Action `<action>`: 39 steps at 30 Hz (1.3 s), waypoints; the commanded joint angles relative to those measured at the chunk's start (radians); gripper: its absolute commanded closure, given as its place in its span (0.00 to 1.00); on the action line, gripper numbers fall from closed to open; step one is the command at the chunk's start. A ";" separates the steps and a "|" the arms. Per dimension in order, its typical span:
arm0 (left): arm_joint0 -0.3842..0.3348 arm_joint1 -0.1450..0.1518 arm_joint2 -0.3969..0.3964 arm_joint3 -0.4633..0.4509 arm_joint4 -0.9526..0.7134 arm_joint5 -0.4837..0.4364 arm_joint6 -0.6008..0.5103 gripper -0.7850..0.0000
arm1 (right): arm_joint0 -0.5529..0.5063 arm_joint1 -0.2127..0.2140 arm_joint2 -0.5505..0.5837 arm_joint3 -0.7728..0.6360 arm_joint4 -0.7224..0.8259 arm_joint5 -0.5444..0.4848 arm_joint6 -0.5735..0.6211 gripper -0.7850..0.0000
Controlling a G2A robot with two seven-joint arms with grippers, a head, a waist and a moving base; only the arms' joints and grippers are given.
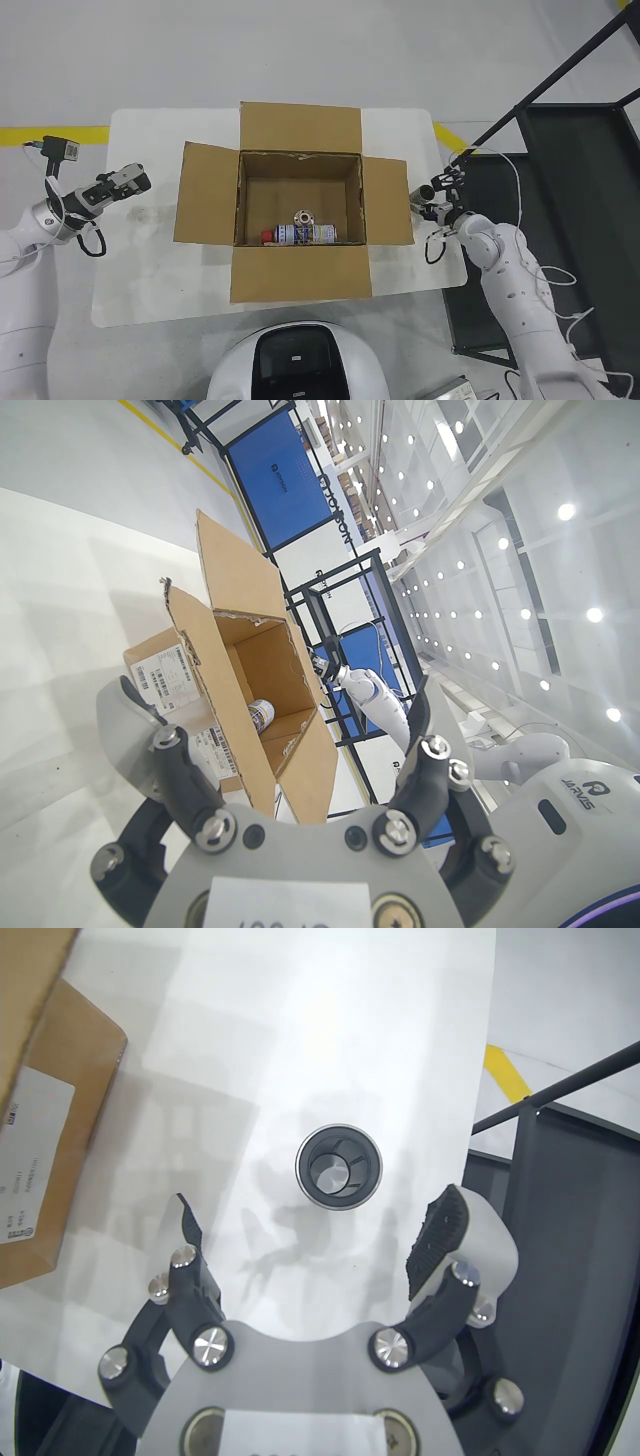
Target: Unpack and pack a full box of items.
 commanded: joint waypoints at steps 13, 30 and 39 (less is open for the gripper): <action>0.000 0.000 0.000 0.000 0.000 0.000 0.000 0.00 | 0.110 -0.020 -0.085 0.160 -0.037 0.109 -0.083 0.51; 0.000 0.000 0.000 0.000 0.000 0.000 0.000 0.00 | 0.102 -0.020 -0.088 0.153 -0.041 0.093 -0.201 1.00; 0.000 0.000 0.000 0.000 0.000 0.000 0.000 0.00 | -0.105 0.013 0.044 -0.289 -0.125 0.120 -0.244 1.00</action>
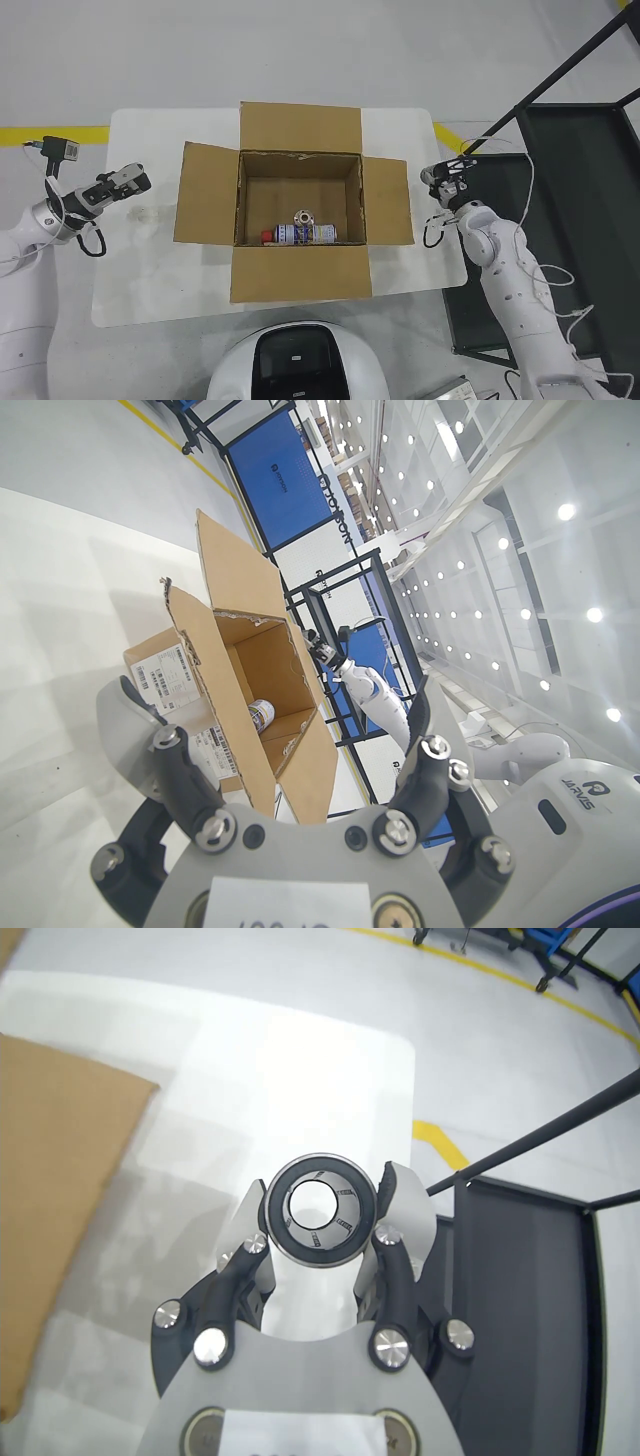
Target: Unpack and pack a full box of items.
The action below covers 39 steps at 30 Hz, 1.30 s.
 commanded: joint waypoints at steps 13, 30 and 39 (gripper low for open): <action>0.000 0.000 0.000 0.000 0.000 0.000 0.000 0.00 | -0.034 -0.004 -0.212 -0.533 -0.013 -0.238 0.211 1.00; 0.000 0.000 0.000 0.000 0.000 0.000 0.000 0.00 | 0.486 -0.129 -0.728 -0.120 -0.053 -0.244 0.440 1.00; 0.000 0.000 0.000 0.000 0.000 0.000 0.000 0.00 | 0.659 -0.216 -0.879 0.160 0.027 -0.258 0.441 1.00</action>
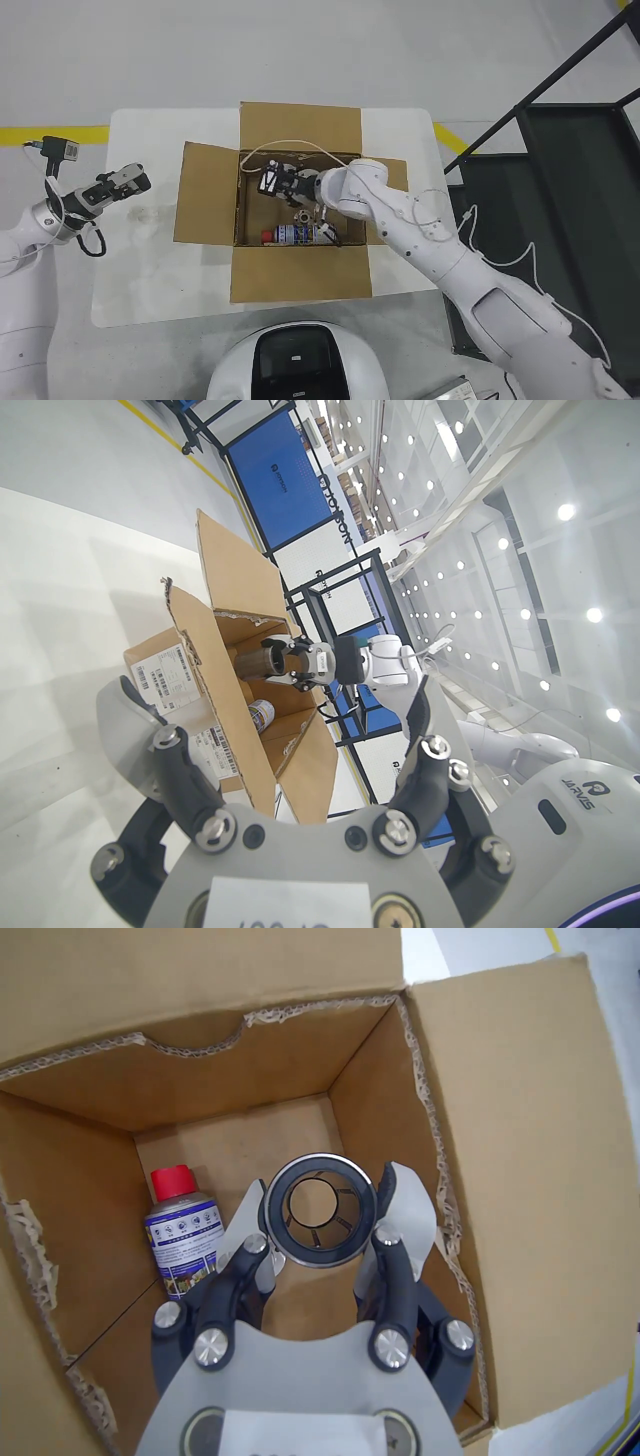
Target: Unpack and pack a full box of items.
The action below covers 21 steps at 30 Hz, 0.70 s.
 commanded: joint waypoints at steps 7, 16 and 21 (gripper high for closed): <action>0.000 0.000 0.000 0.000 0.000 0.000 0.000 0.00 | 0.073 -0.071 -0.096 0.220 0.039 0.000 -0.064 1.00; 0.000 0.000 0.000 0.000 0.000 0.000 0.000 0.00 | 0.107 -0.116 -0.137 0.357 0.026 -0.015 -0.123 0.96; 0.000 0.000 0.000 0.000 0.000 0.000 0.000 0.00 | 0.114 -0.128 -0.138 0.413 0.020 -0.024 -0.144 0.65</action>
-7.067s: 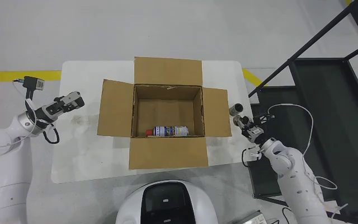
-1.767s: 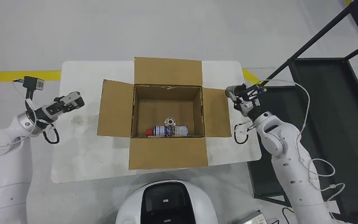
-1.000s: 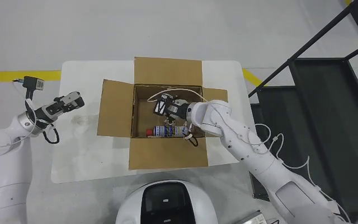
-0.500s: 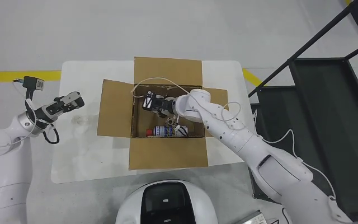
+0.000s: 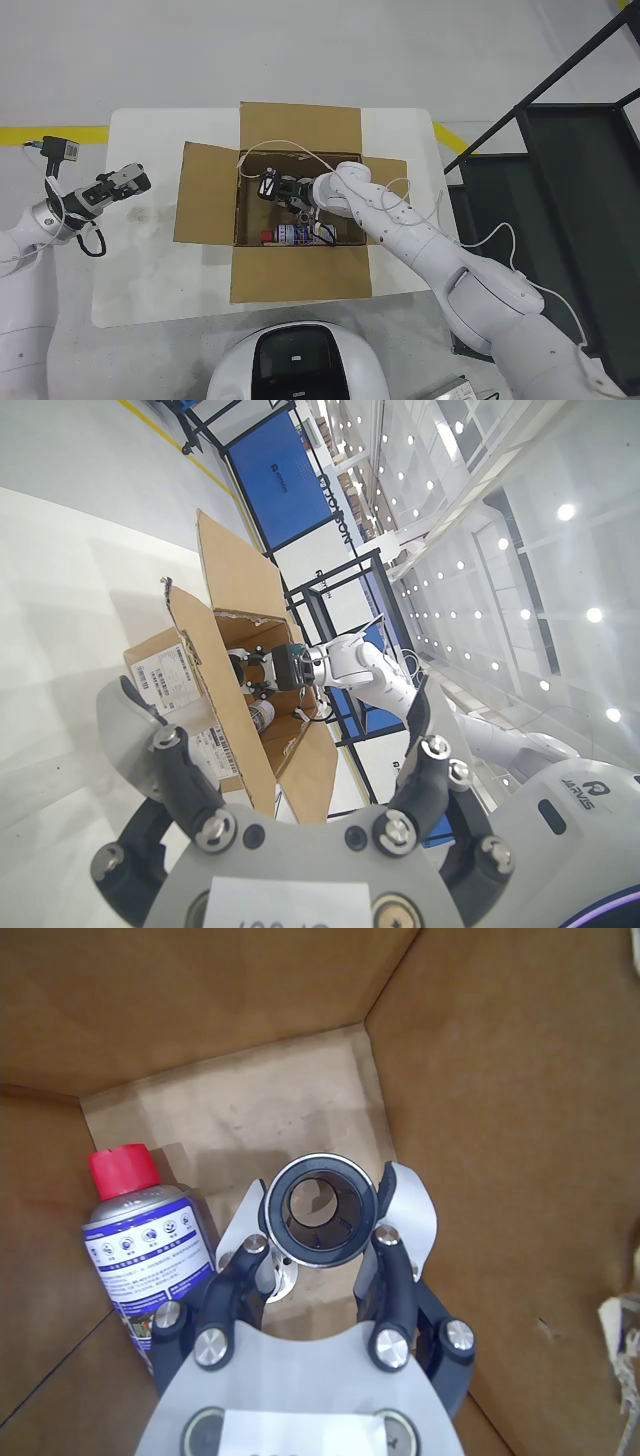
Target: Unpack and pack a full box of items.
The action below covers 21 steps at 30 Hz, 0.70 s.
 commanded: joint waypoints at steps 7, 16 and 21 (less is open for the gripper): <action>0.000 0.000 0.000 0.000 0.000 0.000 0.000 0.00 | 0.001 0.005 0.041 -0.005 0.013 -0.019 -0.025 0.00; 0.000 0.000 0.000 0.000 0.000 0.000 0.000 0.00 | -0.185 0.123 0.270 -0.407 0.018 -0.094 0.010 0.00; -0.003 0.002 0.025 -0.012 0.061 0.026 0.042 0.00 | -0.405 0.198 0.497 -0.706 0.185 -0.160 0.158 0.00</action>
